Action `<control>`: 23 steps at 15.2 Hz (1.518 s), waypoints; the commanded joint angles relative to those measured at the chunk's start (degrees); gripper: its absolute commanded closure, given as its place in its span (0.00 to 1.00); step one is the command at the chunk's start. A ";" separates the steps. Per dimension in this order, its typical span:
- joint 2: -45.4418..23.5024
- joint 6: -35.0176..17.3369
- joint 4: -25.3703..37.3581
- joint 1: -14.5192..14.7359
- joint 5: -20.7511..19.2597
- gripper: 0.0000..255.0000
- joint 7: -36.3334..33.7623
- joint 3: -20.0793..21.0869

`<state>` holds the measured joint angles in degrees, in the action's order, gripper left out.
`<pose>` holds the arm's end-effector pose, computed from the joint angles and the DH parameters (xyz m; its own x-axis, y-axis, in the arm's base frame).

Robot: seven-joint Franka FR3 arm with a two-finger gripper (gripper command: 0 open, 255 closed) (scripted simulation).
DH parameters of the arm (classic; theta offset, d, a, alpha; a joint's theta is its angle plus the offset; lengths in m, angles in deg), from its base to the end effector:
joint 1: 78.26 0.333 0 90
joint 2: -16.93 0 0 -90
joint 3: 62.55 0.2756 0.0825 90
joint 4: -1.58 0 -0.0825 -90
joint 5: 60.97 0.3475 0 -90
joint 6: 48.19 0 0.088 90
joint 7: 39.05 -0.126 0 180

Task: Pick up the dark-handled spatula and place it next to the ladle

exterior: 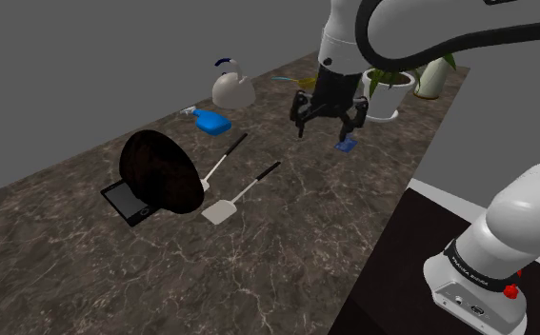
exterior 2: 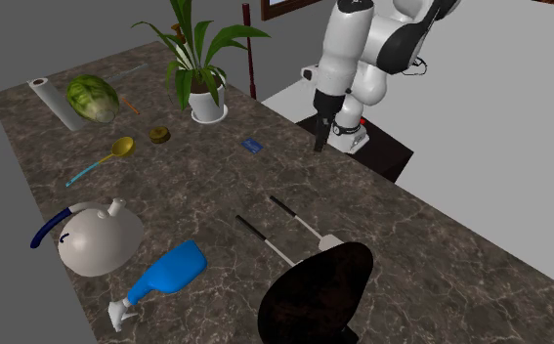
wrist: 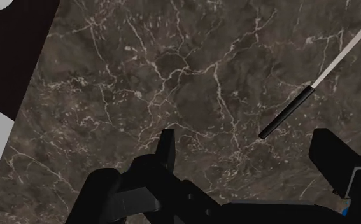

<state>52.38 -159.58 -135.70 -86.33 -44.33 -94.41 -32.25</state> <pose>0.3462 0.1789 0.4694 0.7345 -0.6742 0.0771 -0.6692 -0.7385 -0.0820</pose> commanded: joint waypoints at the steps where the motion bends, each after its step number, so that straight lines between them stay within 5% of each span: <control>1: -3.34 -2.05 1.27 -1.83 -0.11 0.00 -6.42 3.87; 7: -17.72 -7.81 8.29 -9.80 -5.90 0.00 -27.48 17.33; 12: -36.85 -10.02 16.76 -15.91 -22.54 0.00 -51.42 27.92; 16: -53.10 -7.48 25.68 -8.86 -37.05 0.00 -69.29 24.30; 23: -56.07 -10.93 24.19 -6.63 -39.98 0.00 -71.53 21.56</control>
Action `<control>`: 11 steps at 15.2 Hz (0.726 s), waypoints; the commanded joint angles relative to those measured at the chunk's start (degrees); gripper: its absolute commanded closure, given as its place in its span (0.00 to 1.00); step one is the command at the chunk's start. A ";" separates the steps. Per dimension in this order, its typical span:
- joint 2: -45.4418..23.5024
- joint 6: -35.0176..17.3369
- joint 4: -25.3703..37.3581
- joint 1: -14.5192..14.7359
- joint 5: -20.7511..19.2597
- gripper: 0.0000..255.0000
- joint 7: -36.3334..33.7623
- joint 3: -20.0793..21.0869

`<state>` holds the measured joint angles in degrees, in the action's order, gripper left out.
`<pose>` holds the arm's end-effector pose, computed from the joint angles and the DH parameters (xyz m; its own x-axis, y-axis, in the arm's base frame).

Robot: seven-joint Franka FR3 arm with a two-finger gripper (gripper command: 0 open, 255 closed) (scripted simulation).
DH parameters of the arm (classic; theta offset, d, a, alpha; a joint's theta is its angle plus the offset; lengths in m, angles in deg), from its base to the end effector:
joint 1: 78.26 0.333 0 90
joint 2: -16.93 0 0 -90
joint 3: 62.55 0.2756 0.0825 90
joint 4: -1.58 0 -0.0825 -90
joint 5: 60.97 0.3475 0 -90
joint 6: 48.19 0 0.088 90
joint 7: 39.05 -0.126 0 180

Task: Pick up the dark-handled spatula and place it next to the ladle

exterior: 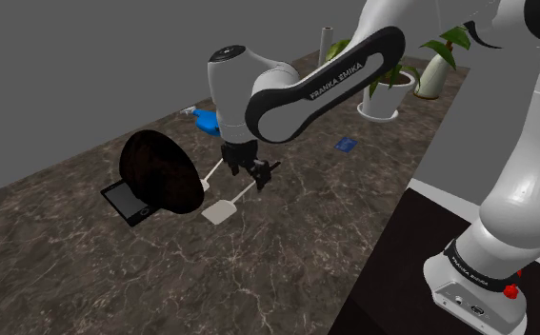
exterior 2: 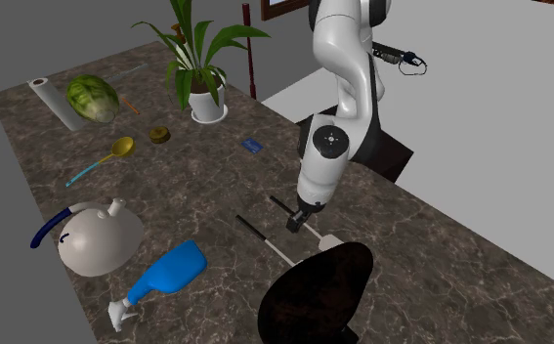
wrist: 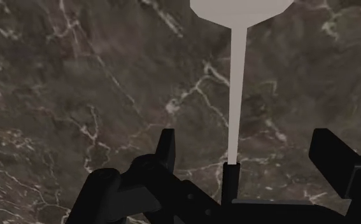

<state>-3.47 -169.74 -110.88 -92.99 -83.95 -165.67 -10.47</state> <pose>0.4635 0.3065 0.3159 0.2062 -0.9763 0.0664 -0.9784 -0.2066 0.0003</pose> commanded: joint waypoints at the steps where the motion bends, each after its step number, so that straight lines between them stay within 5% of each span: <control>1: -0.95 -1.65 -1.06 0.37 -1.16 0.00 -0.77 -0.71; 9: -0.94 -1.64 -1.06 0.36 -1.15 0.00 -0.76 -0.71; 10: -0.94 -1.64 -1.06 0.36 -1.15 1.00 -0.76 -0.71; 11: -0.94 -1.64 -1.06 0.36 -1.15 1.00 -0.76 -0.71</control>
